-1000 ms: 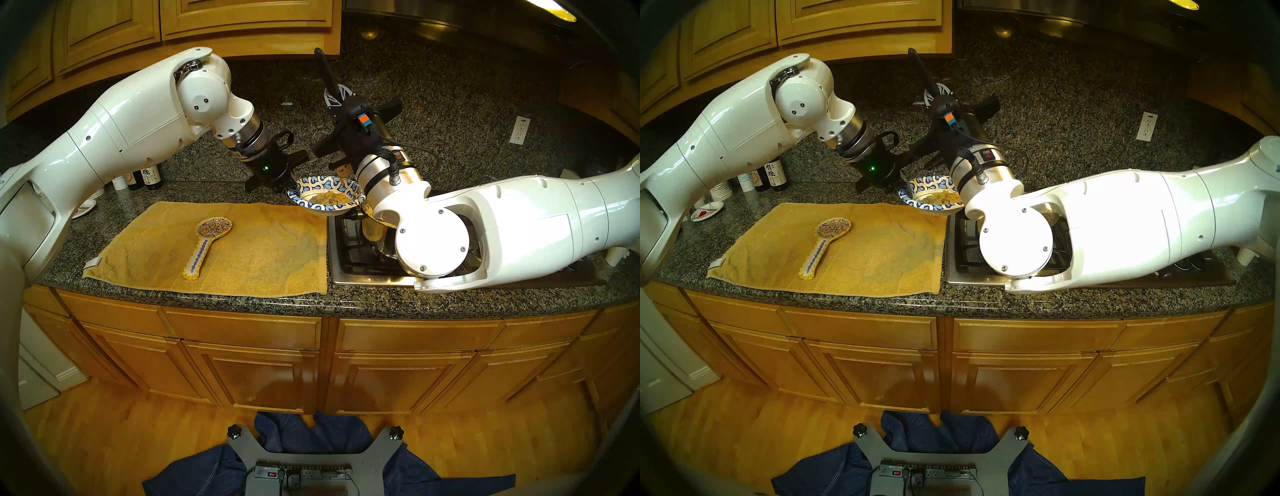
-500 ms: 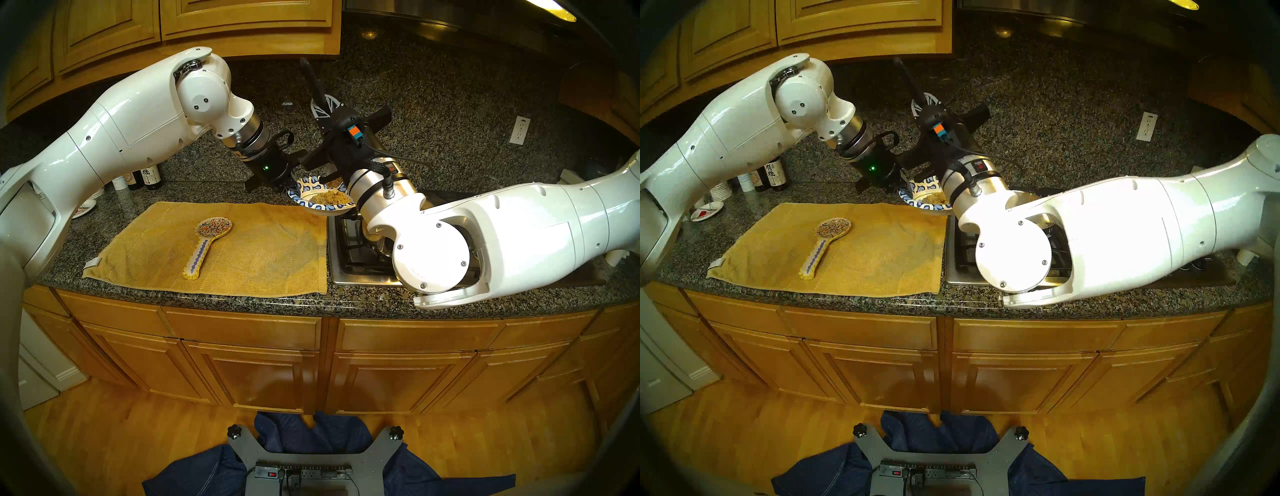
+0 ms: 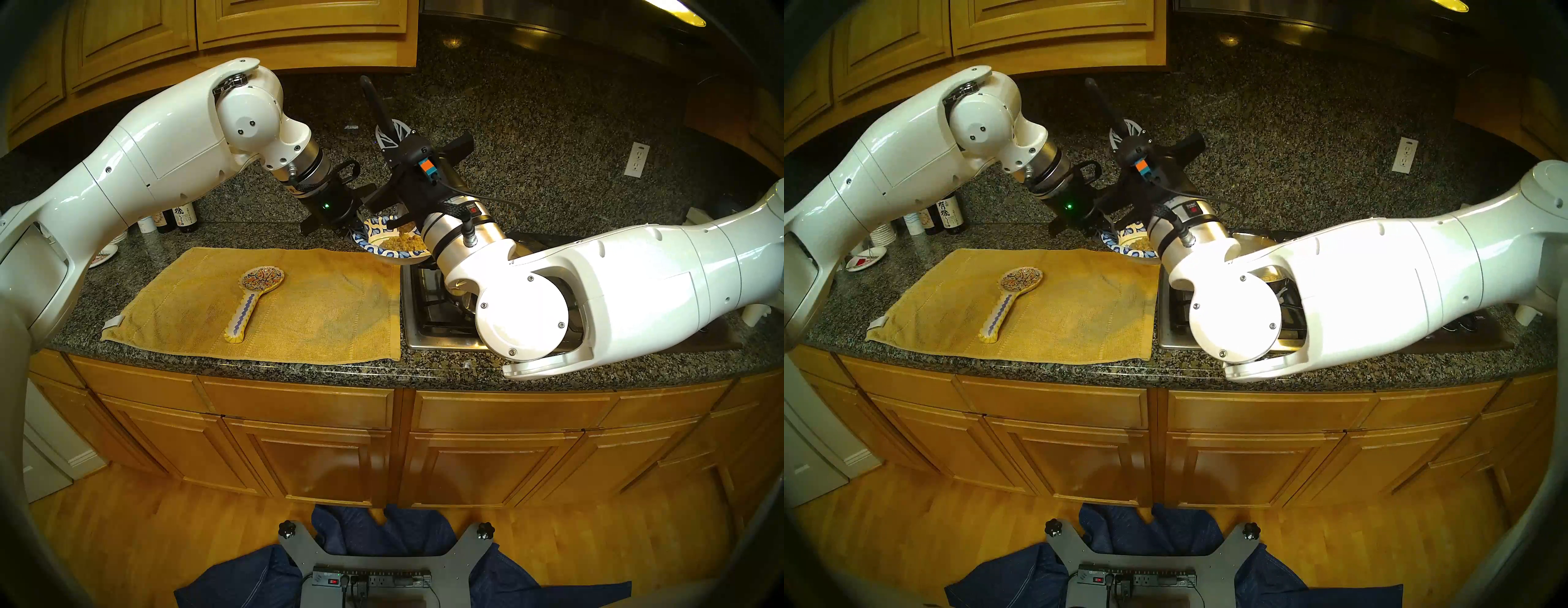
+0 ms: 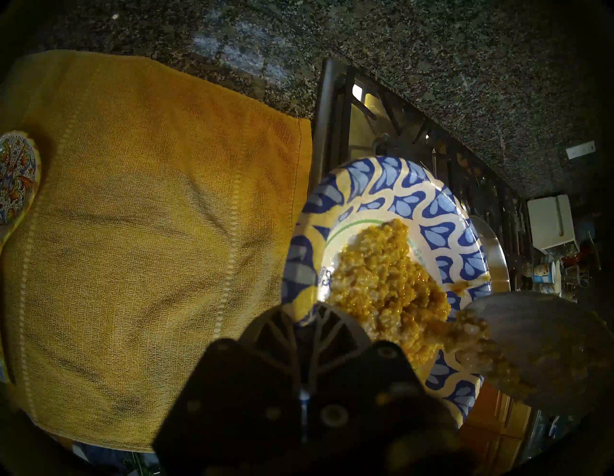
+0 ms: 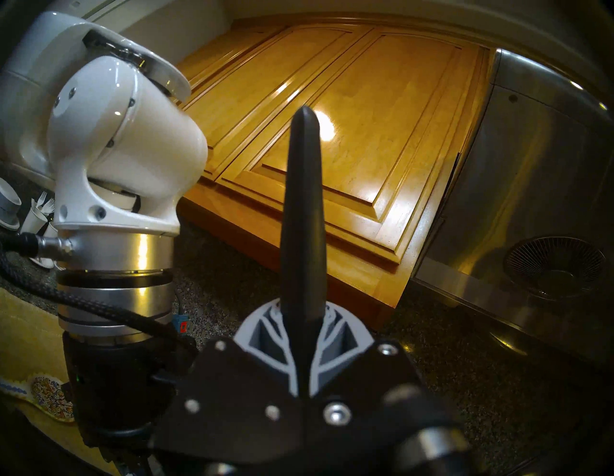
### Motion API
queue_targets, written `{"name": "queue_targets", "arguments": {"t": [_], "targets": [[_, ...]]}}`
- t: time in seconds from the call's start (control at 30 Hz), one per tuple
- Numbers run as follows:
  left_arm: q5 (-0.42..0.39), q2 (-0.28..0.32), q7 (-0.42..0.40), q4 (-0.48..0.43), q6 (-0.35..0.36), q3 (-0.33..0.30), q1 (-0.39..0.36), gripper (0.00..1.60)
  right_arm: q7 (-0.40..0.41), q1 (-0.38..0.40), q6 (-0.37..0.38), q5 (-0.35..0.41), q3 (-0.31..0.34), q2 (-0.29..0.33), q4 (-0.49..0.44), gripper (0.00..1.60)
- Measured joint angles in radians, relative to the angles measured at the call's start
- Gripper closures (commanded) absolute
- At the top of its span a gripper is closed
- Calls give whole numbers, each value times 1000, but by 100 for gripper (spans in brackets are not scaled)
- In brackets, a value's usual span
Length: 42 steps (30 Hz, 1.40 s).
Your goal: Scoop oatmeal into bowl
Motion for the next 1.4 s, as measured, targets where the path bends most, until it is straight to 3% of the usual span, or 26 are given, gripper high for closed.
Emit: {"name": "queue_targets", "arguments": {"t": [1.4], "targets": [[0, 0, 0, 0, 0, -4, 3, 160, -10, 2, -13, 18, -8, 10, -9, 160]]}}
